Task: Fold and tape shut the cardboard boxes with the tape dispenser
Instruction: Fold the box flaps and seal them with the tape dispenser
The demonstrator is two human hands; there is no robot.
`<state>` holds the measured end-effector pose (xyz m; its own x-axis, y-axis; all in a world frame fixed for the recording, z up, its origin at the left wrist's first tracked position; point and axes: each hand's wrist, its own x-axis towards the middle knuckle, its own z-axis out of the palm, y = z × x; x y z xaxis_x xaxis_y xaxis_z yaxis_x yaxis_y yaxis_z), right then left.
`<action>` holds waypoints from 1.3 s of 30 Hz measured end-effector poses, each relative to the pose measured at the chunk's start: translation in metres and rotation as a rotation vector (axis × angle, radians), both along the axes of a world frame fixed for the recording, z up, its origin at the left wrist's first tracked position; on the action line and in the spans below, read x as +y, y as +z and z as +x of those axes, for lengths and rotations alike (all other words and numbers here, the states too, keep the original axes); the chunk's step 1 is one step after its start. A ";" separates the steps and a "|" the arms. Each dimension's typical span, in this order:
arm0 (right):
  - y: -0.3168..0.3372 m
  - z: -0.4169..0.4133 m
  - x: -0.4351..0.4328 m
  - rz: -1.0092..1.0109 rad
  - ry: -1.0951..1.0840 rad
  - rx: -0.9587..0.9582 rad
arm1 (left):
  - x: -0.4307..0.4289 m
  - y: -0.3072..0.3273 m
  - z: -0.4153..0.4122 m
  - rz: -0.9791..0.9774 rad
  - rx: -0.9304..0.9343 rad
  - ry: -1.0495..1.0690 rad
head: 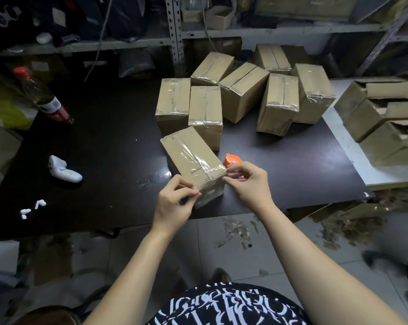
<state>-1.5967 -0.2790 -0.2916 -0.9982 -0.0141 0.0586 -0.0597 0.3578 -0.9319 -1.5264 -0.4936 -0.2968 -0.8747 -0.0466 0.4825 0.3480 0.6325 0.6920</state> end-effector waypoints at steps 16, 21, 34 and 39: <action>0.017 0.039 -0.025 0.044 -0.016 -0.068 | -0.061 0.035 -0.098 0.324 -0.659 0.198; 0.021 0.033 -0.024 0.062 -0.012 -0.065 | -0.063 0.033 -0.091 0.405 -0.626 0.245; 0.011 -0.023 -0.018 0.246 -0.086 -0.131 | -0.074 0.025 -0.046 0.124 -0.661 0.303; -0.001 -0.038 -0.009 0.571 -0.113 -0.165 | -0.065 0.044 -0.045 -0.059 -0.695 0.365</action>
<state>-1.6344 -0.2880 -0.2921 -0.9906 0.1091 -0.0829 0.1371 0.7996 -0.5846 -1.5713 -0.5582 -0.2526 -0.9112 -0.3802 -0.1587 -0.3887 0.6659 0.6368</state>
